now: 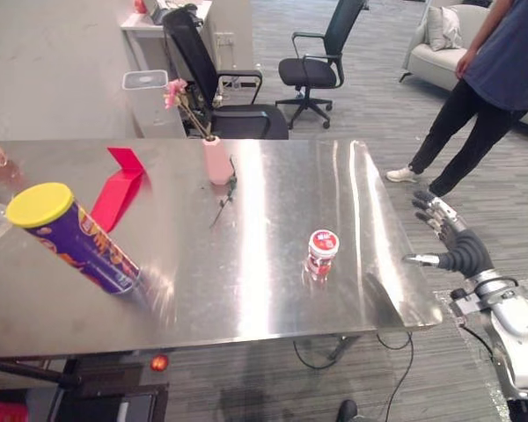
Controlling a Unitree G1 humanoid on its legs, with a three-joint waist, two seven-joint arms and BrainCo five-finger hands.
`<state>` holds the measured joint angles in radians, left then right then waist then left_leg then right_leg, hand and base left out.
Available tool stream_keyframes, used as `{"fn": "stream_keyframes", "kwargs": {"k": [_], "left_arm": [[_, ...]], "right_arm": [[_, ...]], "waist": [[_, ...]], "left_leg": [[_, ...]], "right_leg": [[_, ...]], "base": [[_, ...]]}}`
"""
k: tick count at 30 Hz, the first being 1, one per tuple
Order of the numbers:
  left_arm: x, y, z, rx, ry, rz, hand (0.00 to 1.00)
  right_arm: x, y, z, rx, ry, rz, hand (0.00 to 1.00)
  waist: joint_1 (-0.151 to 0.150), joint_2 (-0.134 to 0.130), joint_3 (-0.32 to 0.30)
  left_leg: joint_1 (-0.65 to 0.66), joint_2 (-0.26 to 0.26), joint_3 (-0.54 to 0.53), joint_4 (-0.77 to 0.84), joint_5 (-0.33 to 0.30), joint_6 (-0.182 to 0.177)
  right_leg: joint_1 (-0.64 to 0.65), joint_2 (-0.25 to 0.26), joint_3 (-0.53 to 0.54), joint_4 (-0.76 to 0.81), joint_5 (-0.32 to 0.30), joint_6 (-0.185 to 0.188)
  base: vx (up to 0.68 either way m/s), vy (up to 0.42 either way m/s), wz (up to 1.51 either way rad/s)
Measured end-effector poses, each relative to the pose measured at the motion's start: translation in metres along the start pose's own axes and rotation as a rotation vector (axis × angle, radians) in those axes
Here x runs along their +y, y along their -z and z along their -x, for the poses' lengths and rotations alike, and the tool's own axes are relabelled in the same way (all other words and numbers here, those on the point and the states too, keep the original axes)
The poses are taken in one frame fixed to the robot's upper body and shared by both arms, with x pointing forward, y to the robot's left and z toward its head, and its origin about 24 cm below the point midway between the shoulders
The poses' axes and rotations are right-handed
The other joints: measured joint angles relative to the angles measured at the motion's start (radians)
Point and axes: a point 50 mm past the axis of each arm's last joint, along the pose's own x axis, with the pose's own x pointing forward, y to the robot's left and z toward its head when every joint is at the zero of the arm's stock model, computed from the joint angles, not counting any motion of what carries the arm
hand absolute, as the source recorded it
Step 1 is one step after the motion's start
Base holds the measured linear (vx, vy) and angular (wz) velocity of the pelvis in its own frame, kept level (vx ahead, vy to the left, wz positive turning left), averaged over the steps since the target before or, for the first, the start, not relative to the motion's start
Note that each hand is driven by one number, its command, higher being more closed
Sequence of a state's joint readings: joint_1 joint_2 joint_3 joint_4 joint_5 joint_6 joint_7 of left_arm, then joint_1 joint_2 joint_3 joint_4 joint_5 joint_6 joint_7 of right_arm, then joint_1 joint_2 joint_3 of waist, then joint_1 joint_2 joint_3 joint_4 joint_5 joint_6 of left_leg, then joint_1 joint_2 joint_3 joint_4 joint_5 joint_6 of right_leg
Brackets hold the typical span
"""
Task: Put the gum and the chips on the shelf.
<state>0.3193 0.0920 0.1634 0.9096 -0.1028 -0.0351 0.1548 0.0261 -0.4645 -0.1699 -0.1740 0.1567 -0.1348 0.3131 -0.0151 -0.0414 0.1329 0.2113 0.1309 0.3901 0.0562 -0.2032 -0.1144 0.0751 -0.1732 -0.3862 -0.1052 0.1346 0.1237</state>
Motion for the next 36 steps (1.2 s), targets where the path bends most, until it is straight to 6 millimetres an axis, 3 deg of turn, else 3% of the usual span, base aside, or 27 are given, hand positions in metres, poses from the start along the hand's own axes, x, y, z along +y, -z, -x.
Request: {"fn": "stream_keyframes", "kwargs": {"k": [10,16,27,36], "left_arm": [[0.0,-0.001,0.0,-0.005,0.007,-0.022,0.0],[0.0,-0.001,0.0,-0.005,0.008,-0.031,0.0],[0.002,-0.003,-0.001,-0.004,0.012,-0.055,0.0],[0.003,-0.004,-0.001,-0.008,0.011,-0.058,0.0]], "right_arm": [[0.0,0.03,-0.003,0.116,0.01,-0.045,0.0],[0.0,0.034,-0.008,0.13,0.002,-0.054,0.0],[0.02,0.036,-0.017,0.13,-0.137,-0.07,0.0],[0.029,0.047,-0.019,0.185,-0.194,-0.033,0.0]], "waist": [[0.02,0.006,-0.004],[0.021,0.006,-0.004],[0.024,-0.003,-0.003],[0.044,-0.009,-0.005]], "left_leg": [[-0.017,-0.006,-0.054,0.0,0.009,0.01],[-0.032,-0.021,-0.078,-0.001,0.017,0.019],[-0.049,-0.037,-0.1,-0.003,0.024,0.027],[-0.051,-0.045,-0.119,-0.017,0.034,0.032]], "right_leg": [[0.016,-0.01,-0.048,-0.001,0.0,0.0],[0.016,-0.025,-0.064,-0.002,0.004,0.006],[0.016,-0.039,-0.078,-0.002,0.009,0.013],[0.016,-0.046,-0.097,-0.002,0.009,0.013]], "base": [[-0.02,-0.017,0.14],[-0.03,0.001,0.11],[-0.03,0.001,0.05],[0.0,-0.002,0.05]]}}
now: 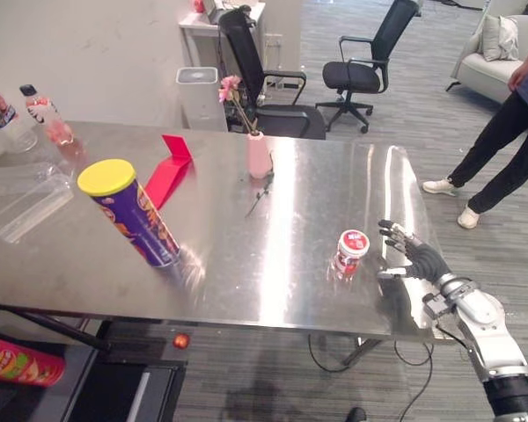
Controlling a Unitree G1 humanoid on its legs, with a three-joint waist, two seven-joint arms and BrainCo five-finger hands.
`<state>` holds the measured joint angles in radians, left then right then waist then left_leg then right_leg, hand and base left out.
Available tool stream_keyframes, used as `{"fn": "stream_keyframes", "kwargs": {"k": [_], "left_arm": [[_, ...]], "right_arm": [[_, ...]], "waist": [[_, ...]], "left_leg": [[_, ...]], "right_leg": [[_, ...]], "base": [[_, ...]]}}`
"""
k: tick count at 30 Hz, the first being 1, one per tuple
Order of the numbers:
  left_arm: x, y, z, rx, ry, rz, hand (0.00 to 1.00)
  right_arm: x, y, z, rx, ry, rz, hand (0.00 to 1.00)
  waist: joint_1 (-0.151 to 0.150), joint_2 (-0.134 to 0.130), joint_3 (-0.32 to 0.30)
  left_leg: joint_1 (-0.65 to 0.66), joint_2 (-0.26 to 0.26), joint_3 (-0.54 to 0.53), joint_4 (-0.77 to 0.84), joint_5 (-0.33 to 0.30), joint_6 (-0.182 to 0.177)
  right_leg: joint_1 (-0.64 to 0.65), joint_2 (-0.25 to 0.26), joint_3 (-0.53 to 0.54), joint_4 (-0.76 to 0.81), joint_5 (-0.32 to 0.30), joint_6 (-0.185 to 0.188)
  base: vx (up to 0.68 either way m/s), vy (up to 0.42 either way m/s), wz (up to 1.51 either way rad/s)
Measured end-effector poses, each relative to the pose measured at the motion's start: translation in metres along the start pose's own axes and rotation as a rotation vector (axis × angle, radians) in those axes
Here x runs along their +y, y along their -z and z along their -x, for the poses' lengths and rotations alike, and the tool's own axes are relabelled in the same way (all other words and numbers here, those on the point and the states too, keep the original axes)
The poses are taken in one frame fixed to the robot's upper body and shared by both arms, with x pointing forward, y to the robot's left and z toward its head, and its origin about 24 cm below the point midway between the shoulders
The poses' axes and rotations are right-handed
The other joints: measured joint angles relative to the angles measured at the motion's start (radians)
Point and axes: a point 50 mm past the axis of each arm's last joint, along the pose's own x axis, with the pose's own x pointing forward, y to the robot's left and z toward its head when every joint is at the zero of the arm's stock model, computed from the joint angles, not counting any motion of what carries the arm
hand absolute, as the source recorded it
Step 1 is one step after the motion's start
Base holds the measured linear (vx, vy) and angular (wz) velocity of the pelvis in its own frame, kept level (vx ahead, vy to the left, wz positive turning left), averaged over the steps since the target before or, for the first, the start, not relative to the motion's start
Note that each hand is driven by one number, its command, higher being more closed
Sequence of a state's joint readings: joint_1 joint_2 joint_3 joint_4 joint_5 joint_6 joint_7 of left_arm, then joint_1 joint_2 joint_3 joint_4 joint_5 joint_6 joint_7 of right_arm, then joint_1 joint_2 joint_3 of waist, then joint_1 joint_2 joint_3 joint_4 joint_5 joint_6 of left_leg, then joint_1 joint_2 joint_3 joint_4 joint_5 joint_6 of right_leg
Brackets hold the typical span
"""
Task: Put the gum and the chips on the shelf.
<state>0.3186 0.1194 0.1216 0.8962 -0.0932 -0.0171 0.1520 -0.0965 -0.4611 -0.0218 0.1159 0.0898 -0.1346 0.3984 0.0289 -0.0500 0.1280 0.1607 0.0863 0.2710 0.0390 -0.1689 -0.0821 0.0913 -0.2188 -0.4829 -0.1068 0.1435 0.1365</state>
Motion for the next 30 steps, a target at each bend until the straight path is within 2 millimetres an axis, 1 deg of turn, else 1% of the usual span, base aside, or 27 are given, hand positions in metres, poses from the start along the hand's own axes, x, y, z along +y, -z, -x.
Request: {"fn": "stream_keyframes", "kwargs": {"k": [3,6,11,15,23,30], "left_arm": [[0.0,-0.001,0.0,-0.006,-0.001,0.0,0.0],[0.001,-0.001,0.0,-0.004,0.0,-0.001,0.0],[0.002,-0.002,0.0,-0.009,-0.002,-0.002,0.0],[0.002,-0.002,0.0,-0.009,-0.002,-0.002,0.0],[0.001,-0.003,0.0,-0.01,-0.002,-0.003,0.0],[0.001,-0.003,0.0,-0.012,-0.001,-0.002,0.0]], "right_arm": [[0.002,0.005,-0.001,0.024,-0.01,0.004,0.0],[0.006,0.001,-0.006,0.008,-0.03,0.007,0.0],[0.006,-0.001,-0.008,-0.002,-0.032,0.004,0.0],[0.006,-0.003,-0.01,-0.011,-0.044,0.008,0.0],[0.012,-0.001,-0.013,-0.002,-0.073,0.005,0.0],[0.008,-0.003,-0.018,-0.006,-0.048,0.008,0.0]], "waist": [[0.003,-0.005,0.003],[0.003,-0.007,0.004],[0.004,-0.012,0.007],[0.005,-0.013,0.007],[0.006,-0.013,0.008],[0.008,-0.015,0.011]], "left_leg": [[-0.002,-0.002,-0.007,-0.002,0.003,0.001],[-0.003,-0.004,-0.009,-0.002,0.003,0.002],[-0.004,-0.007,-0.012,-0.002,0.004,0.003],[-0.006,-0.007,-0.015,-0.002,0.005,0.004],[-0.017,-0.009,-0.03,0.0,0.006,0.006],[-0.017,-0.011,-0.031,0.0,0.006,0.006]], "right_leg": [[0.0,-0.002,-0.006,0.0,0.0,0.0],[0.001,-0.005,-0.008,0.0,0.001,0.001],[0.002,-0.007,-0.011,0.0,0.001,0.001],[0.002,-0.007,-0.014,0.0,0.001,0.001],[0.003,-0.01,-0.029,0.0,0.001,0.001],[0.003,-0.013,-0.029,0.0,0.001,0.001]], "base": [[-0.01,-0.007,0.08],[0.0,0.0,0.0],[0.0,0.0,0.01],[0.0,0.0,0.0],[-0.01,-0.006,0.05],[0.0,0.0,0.0]]}}
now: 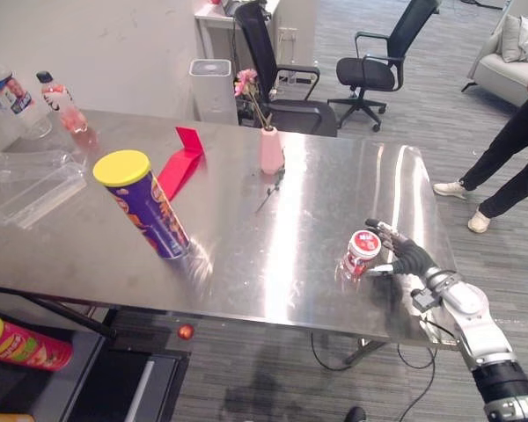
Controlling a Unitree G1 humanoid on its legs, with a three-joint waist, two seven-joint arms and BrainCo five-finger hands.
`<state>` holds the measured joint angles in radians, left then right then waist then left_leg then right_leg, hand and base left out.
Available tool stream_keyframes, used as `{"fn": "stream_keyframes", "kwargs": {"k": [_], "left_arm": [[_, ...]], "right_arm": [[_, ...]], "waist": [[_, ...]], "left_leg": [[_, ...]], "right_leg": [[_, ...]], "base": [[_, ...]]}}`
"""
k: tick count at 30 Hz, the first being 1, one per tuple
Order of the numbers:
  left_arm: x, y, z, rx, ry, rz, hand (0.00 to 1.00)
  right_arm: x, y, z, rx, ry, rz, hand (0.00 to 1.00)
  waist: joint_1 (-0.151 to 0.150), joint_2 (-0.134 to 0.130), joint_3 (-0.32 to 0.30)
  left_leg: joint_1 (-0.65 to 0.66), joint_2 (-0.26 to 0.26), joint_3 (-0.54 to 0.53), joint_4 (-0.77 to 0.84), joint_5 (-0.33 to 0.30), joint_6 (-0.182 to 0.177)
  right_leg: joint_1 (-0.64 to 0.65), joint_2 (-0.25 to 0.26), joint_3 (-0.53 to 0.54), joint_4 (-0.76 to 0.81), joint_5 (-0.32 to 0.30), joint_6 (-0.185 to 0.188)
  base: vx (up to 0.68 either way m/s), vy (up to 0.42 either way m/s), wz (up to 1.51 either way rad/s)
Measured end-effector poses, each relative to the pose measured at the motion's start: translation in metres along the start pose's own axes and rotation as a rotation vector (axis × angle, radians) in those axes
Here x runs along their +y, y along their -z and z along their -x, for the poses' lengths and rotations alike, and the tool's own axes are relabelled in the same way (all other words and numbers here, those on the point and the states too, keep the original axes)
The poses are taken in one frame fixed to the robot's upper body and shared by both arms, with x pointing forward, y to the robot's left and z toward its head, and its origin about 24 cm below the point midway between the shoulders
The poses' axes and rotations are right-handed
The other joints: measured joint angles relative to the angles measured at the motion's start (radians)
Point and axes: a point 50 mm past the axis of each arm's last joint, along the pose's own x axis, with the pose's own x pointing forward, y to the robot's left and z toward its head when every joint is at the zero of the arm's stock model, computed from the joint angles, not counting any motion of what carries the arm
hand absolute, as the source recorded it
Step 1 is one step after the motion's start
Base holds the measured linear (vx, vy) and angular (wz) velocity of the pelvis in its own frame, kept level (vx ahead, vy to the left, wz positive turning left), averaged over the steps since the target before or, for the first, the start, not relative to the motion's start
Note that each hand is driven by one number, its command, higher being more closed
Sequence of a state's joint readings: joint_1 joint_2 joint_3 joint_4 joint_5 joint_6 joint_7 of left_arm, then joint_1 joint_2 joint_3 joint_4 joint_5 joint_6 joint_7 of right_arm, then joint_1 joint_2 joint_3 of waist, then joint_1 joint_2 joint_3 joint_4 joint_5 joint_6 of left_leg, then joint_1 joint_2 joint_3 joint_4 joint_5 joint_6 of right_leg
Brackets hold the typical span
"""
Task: Put the gum and the chips on the shelf.
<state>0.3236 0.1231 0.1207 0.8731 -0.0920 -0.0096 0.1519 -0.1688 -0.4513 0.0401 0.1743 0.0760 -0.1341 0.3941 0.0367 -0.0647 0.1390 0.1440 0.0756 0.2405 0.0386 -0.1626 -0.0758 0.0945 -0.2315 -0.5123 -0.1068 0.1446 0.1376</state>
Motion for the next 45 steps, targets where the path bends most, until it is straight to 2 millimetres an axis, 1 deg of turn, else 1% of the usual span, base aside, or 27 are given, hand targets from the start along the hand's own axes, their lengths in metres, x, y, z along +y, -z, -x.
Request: {"fn": "stream_keyframes", "kwargs": {"k": [4,12,17,23,34,38,45], "left_arm": [[-0.0003,-0.0014,0.0,-0.005,0.0,0.001,0.0],[-0.001,-0.0013,0.0001,-0.005,0.002,-0.002,0.0],[-0.0016,-0.0016,0.0001,-0.007,0.004,-0.004,0.0],[-0.0017,-0.0033,0.0001,-0.013,0.004,-0.003,0.0],[-0.0019,-0.0033,0.0001,-0.013,0.004,-0.003,0.0],[-0.0021,-0.0033,0.0001,-0.013,0.004,-0.003,0.0],[-0.0031,-0.0033,0.0002,-0.014,0.004,-0.008,0.0]], "right_arm": [[-0.0003,0.0003,0.0,0.002,0.007,0.0,0.0],[-0.0037,0.0026,-0.0027,0.013,0.032,-0.004,0.0],[-0.006,0.0011,-0.0044,0.008,0.047,-0.002,0.0],[-0.0069,-0.0003,-0.005,0.002,0.048,0.0,0.0],[-0.0065,-0.0006,-0.0052,0.0,0.045,0.0,0.0],[-0.0063,-0.0012,-0.0054,-0.003,0.042,0.001,0.0],[-0.0022,-0.0023,-0.0064,-0.008,-0.002,0.004,0.0]], "waist": [[0.005,0.0,0.006],[0.006,0.002,0.007],[0.006,0.006,0.015],[0.007,0.004,0.024],[0.008,0.005,0.025],[0.009,0.01,0.028],[0.009,0.011,0.03]], "left_leg": [[0.0,0.0,-0.002,0.0,0.0,0.0],[0.0,-0.001,-0.005,0.001,0.0,0.001],[-0.001,-0.002,-0.007,0.001,0.002,0.003],[-0.001,-0.003,-0.008,0.001,0.002,0.004],[-0.002,-0.003,-0.011,0.001,0.004,0.006],[-0.002,-0.003,-0.012,0.001,0.004,0.006],[-0.002,-0.003,-0.014,-0.001,0.005,0.006]], "right_leg": [[0.001,0.0,-0.001,0.0,0.0,0.0],[0.004,-0.001,-0.003,0.0,0.0,0.0],[0.005,-0.002,-0.005,0.0,0.0,0.0],[0.005,-0.002,-0.005,0.0,0.0,0.0],[0.005,-0.002,-0.007,0.0,0.0,0.0],[0.006,-0.002,-0.009,0.0,0.0,0.0],[0.012,-0.002,-0.009,0.0,0.0,0.0]], "base": [[0.0,0.0,0.0],[0.0,0.0,0.0],[0.0,0.0,0.0],[0.0,0.0,0.0],[0.0,0.0,0.0],[0.0,0.0,0.0],[0.0,0.0,0.0]]}}
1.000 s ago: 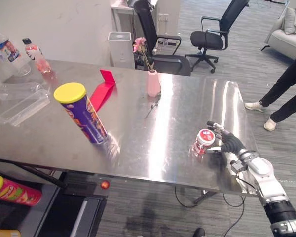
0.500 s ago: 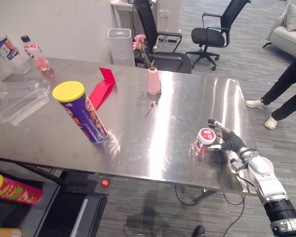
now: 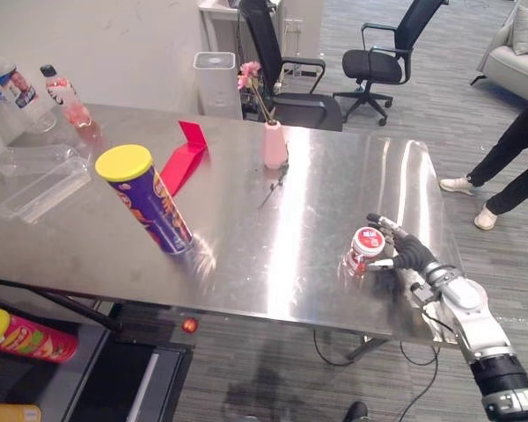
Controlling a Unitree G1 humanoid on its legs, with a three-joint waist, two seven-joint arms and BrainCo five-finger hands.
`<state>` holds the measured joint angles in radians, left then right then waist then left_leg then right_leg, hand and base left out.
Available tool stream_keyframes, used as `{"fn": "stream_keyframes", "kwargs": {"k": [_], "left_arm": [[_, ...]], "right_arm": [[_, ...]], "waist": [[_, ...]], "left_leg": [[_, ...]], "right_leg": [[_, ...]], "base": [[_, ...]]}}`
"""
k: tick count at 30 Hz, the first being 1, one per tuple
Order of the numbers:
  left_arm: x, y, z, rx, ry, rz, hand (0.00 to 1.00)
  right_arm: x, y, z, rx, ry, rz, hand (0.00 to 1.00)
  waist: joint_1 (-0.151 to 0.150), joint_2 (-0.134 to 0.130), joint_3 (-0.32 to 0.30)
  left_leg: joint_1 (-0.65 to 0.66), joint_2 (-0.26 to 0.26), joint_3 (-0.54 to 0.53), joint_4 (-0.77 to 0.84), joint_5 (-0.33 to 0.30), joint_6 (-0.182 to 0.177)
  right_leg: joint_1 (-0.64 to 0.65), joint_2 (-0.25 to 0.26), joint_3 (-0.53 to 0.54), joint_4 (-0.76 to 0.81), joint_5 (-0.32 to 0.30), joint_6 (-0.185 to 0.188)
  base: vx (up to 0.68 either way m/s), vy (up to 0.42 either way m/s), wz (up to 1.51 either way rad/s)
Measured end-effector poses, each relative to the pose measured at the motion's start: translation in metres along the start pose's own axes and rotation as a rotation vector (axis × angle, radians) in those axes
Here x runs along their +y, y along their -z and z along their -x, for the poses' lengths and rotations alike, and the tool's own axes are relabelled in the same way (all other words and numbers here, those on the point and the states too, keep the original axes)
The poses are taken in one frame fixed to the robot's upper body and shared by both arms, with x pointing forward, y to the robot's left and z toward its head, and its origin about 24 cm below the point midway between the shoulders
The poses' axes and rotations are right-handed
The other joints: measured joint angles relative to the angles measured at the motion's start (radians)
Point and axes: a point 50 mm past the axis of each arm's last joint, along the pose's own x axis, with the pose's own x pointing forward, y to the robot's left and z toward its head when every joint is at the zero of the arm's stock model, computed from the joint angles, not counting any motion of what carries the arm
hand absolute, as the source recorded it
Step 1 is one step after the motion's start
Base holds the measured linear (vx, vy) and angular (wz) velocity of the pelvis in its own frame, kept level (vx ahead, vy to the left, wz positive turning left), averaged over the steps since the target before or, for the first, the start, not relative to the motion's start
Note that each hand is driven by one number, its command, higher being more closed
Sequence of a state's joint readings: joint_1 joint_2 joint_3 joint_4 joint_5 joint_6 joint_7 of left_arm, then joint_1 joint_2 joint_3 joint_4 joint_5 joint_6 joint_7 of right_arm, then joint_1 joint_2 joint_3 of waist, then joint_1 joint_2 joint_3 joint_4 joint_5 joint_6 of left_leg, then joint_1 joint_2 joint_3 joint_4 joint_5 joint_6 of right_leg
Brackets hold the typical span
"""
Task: Put the gum and the chips on the shelf.
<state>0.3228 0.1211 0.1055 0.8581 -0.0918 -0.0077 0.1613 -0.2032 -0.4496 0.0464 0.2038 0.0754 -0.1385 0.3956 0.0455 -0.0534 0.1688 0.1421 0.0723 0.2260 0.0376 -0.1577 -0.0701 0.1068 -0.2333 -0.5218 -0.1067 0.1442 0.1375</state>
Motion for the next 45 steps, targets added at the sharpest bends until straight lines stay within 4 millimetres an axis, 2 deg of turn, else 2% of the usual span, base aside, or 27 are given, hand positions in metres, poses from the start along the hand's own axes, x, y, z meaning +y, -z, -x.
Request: {"fn": "stream_keyframes", "kwargs": {"k": [1,22,33,36,45], "left_arm": [[0.0,0.0,0.0,0.0,0.0,0.0,0.0],[0.0,0.0,0.0,0.001,-0.006,-0.004,0.0],[-0.003,-0.002,0.0,-0.009,-0.002,-0.017,0.0],[-0.002,-0.002,0.0,-0.01,-0.008,-0.021,0.0],[0.0,-0.002,0.0,-0.013,-0.025,-0.021,0.0]], "right_arm": [[0.0,0.0,0.0,0.0,-0.001,-0.001,1.0],[0.006,-0.001,-0.003,-0.018,0.014,-0.029,1.0],[0.005,-0.003,-0.004,-0.019,0.041,-0.002,1.0],[0.005,-0.012,-0.005,-0.054,0.038,0.012,1.0],[-0.009,-0.068,0.005,-0.265,0.024,0.074,1.0]], "waist": [[0.0,0.0,0.0],[0.001,0.0,0.0],[0.012,0.001,0.001],[0.012,0.001,0.0],[0.01,-0.003,-0.002]], "left_leg": [[0.0,0.0,0.0,0.0,0.0,0.0],[-0.003,0.0,-0.016,-0.001,0.008,-0.001],[-0.002,0.0,-0.016,-0.002,0.011,-0.002],[-0.002,0.0,-0.016,-0.002,0.011,-0.002],[-0.001,0.001,-0.014,0.0,0.011,-0.002]], "right_leg": [[0.0,0.0,0.0,0.0,0.0,0.0],[0.0,0.0,-0.015,0.0,0.0,0.0],[0.001,0.0,-0.013,0.0,0.0,0.0],[0.002,0.0,-0.013,0.0,0.0,0.0],[0.002,0.0,0.0,0.0,0.0,0.0]], "base": [[0.0,0.0,0.0],[0.0,0.0,0.02],[0.0,0.0,0.0],[0.0,0.0,0.0],[0.0,0.0,0.0]]}}
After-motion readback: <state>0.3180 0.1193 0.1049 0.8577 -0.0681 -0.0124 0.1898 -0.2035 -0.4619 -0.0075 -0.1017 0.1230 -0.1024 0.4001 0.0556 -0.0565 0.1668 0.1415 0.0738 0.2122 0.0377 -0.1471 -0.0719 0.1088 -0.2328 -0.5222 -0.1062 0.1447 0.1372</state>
